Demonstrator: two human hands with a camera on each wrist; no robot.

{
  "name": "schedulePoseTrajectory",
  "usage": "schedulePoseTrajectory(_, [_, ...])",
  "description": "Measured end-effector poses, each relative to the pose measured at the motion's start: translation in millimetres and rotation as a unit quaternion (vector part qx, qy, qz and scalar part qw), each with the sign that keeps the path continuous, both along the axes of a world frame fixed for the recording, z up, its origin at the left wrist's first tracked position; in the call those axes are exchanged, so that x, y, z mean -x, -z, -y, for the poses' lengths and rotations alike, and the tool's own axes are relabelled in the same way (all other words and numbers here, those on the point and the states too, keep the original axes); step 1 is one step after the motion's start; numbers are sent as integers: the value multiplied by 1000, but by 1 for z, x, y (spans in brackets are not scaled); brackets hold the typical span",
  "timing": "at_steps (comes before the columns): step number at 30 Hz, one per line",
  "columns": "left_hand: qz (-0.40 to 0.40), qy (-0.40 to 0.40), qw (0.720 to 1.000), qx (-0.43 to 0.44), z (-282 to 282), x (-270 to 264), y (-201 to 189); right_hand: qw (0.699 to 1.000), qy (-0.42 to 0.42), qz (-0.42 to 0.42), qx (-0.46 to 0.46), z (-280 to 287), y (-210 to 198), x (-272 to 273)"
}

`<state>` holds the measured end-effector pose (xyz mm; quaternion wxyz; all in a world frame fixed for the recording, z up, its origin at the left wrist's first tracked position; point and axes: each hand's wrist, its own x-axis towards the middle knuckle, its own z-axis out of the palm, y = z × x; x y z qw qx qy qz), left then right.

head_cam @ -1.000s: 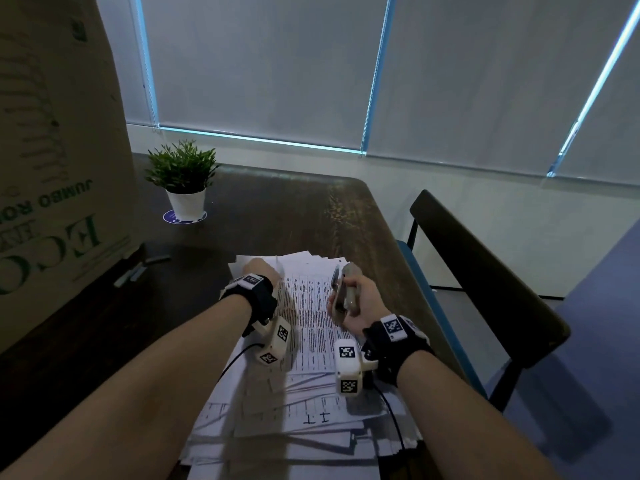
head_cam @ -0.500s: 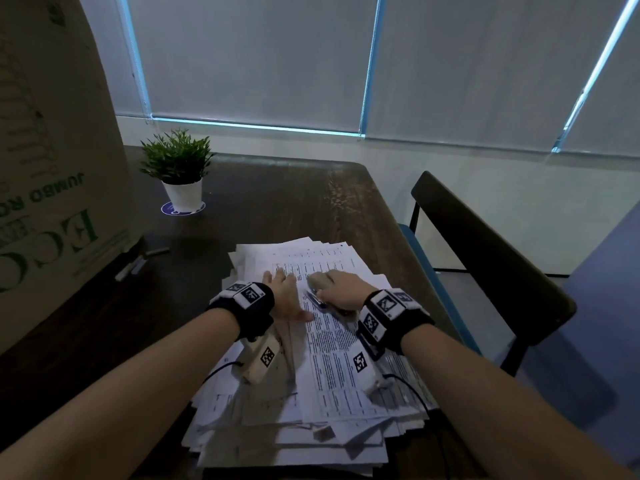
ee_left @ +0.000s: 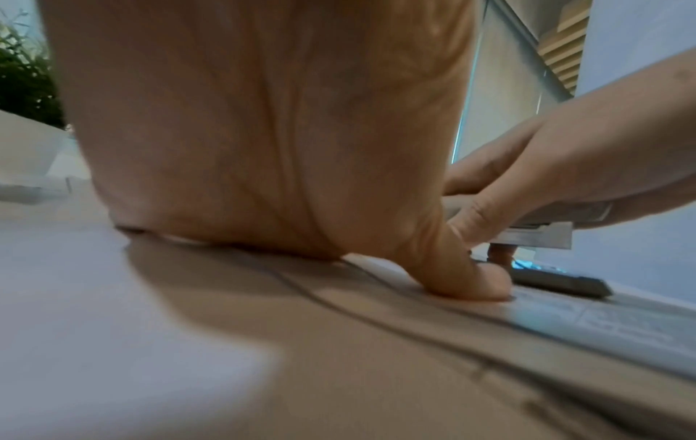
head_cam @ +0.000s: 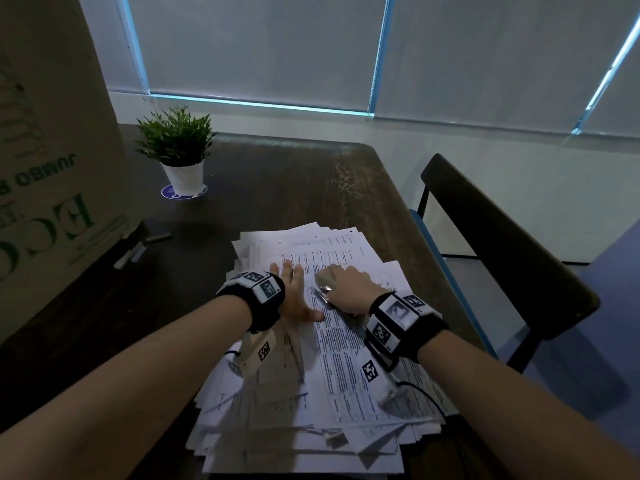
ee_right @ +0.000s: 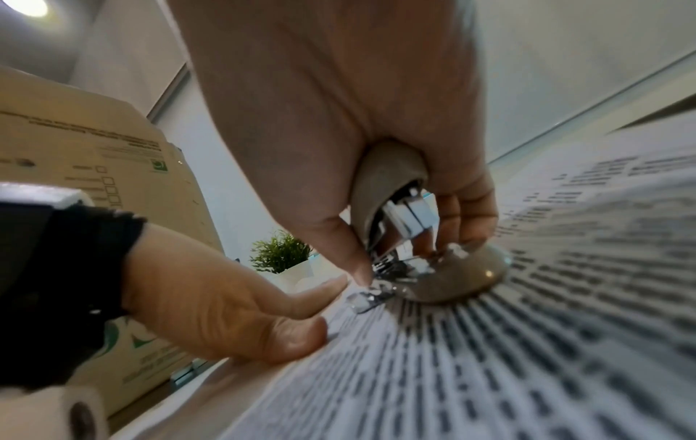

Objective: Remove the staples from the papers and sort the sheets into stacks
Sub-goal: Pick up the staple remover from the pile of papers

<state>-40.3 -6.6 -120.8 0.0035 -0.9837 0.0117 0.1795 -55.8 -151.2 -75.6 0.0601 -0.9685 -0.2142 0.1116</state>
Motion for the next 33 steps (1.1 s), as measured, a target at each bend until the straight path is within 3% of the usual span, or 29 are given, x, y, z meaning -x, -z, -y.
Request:
schedulePoseTrajectory(6, [-5,0,1000,-10,2,1,0,997,21,32,-61,-3,28,-13])
schedulePoseTrajectory(15, [-4,3,1000,-22,4,8,-8,994,80,13,-74,-15,50,-36])
schedulePoseTrajectory(21, [-14,0,1000,-11,-1,4,-5,989,123,-1,-85,-41,35,-48])
schedulePoseTrajectory(28, [10,3,1000,27,1,8,-8,986,98,-14,-132,-11,-2,-24])
schedulePoseTrajectory(30, [43,2,995,89,1,12,-21,976,114,-18,-186,-2,-8,-7])
schedulePoseTrajectory(31, [54,-5,986,160,0,12,-30,970,114,-17,-213,1,-9,1])
schedulePoseTrajectory(33, [65,-41,937,340,0,14,-51,962,104,-10,-254,6,-7,10])
